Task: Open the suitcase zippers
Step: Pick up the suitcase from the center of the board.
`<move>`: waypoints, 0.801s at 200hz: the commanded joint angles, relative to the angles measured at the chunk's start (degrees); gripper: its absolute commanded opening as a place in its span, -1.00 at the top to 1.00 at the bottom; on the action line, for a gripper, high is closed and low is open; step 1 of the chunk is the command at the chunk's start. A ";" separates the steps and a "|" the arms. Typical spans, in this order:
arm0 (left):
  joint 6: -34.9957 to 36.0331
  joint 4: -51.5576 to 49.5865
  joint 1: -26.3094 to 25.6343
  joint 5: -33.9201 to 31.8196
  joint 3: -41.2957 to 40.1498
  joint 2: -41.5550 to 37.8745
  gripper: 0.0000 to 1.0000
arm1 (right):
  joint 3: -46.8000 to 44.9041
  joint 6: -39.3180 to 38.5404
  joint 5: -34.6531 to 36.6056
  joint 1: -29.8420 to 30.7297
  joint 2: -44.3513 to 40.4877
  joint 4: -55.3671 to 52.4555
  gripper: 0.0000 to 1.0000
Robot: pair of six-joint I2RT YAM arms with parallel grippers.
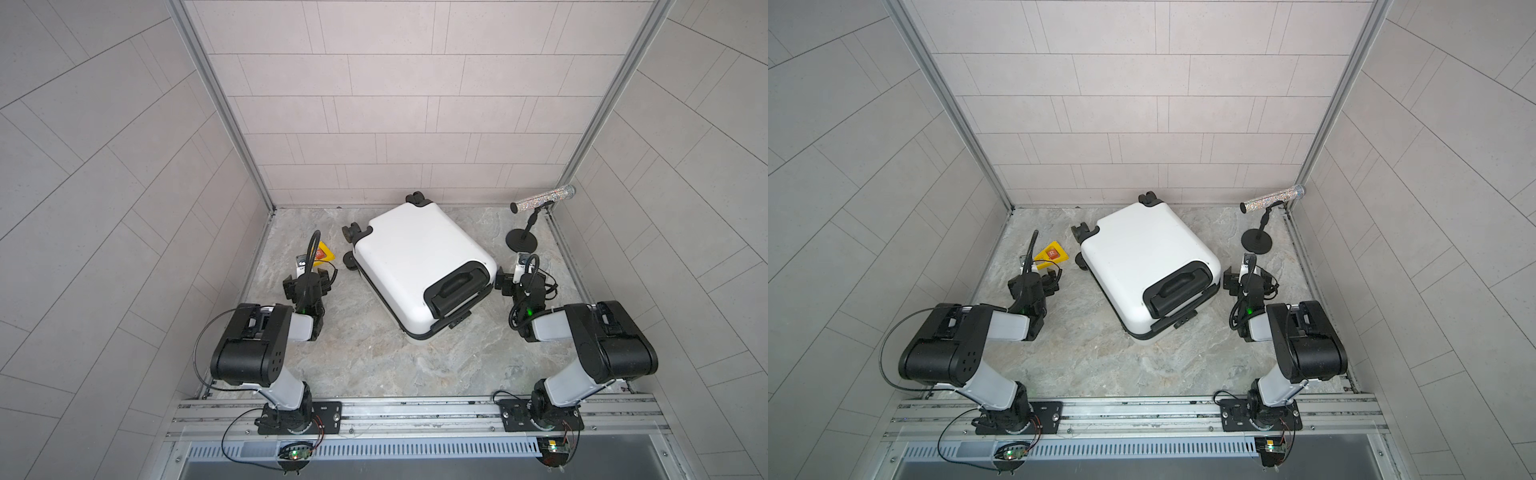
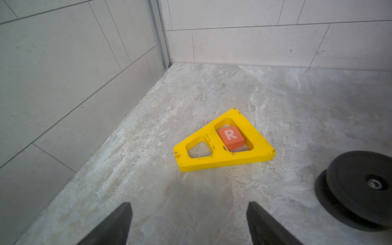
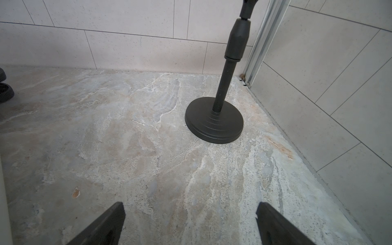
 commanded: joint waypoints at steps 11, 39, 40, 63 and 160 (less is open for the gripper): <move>1.08 -3.38 -0.19 2.13 0.48 -5.92 -0.77 | -2.23 -0.19 0.31 0.19 -3.68 1.27 -0.99; -0.44 -17.18 -0.19 2.34 3.50 -16.88 -0.76 | -1.98 2.64 1.34 0.14 -19.24 -13.46 -0.99; -0.57 -17.79 -0.19 2.47 3.64 -17.27 -0.76 | -1.84 2.92 1.35 0.17 -19.98 -14.35 -0.99; -3.99 -28.68 -0.18 8.89 7.34 -25.06 -0.76 | 3.23 5.74 -3.04 0.11 -34.55 -36.72 -0.99; -26.07 -65.76 -0.25 34.24 23.75 -33.39 -0.72 | 37.31 -2.02 -31.20 5.82 -40.17 -91.20 -0.99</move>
